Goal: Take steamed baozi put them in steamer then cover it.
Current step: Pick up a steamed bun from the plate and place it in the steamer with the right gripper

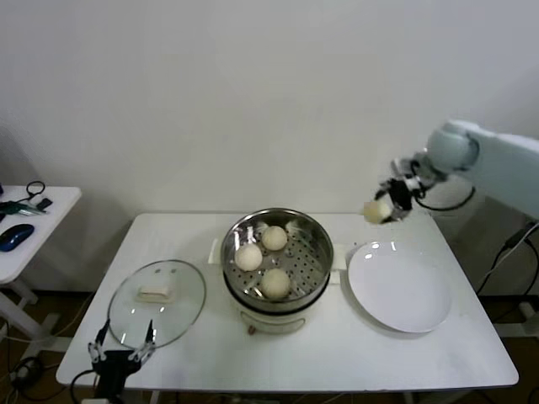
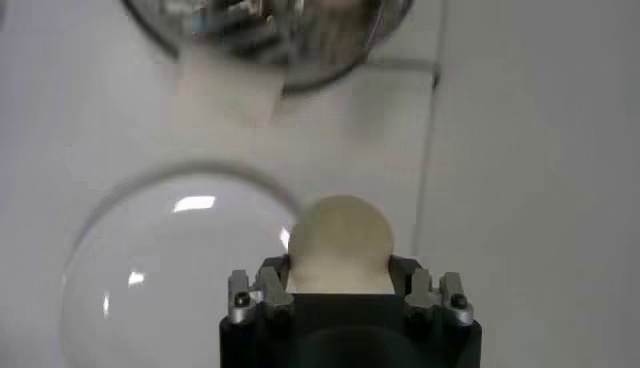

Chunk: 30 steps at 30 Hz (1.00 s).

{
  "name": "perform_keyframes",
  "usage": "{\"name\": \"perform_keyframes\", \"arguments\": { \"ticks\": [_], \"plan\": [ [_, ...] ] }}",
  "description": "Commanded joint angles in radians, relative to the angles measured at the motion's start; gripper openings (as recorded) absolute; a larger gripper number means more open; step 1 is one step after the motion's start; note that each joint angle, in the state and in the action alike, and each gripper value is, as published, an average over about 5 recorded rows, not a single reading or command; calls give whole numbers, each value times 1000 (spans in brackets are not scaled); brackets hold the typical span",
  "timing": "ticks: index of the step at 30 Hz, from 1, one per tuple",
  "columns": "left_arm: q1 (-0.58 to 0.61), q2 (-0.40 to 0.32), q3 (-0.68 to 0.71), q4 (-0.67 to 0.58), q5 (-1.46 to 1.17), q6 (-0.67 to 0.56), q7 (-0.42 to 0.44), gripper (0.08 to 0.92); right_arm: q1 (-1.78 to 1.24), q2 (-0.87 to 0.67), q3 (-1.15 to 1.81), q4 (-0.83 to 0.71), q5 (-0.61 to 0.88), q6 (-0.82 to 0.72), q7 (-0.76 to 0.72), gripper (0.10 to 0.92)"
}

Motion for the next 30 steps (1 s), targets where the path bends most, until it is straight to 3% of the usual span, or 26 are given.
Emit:
{"name": "perform_keyframes", "arguments": {
  "ticks": [1, 13, 30],
  "plan": [
    [-2, 1, 2, -1, 0, 2, 0, 823, 303, 132, -110, 433, 424, -293, 166, 659],
    [3, 2, -1, -5, -3, 2, 0, 823, -131, 196, -37, 324, 168, -399, 301, 659],
    [-14, -2, 3, 12, 1, 4, 0, 823, -276, 203, 36, 206, 72, -411, 339, 660]
  ]
}}
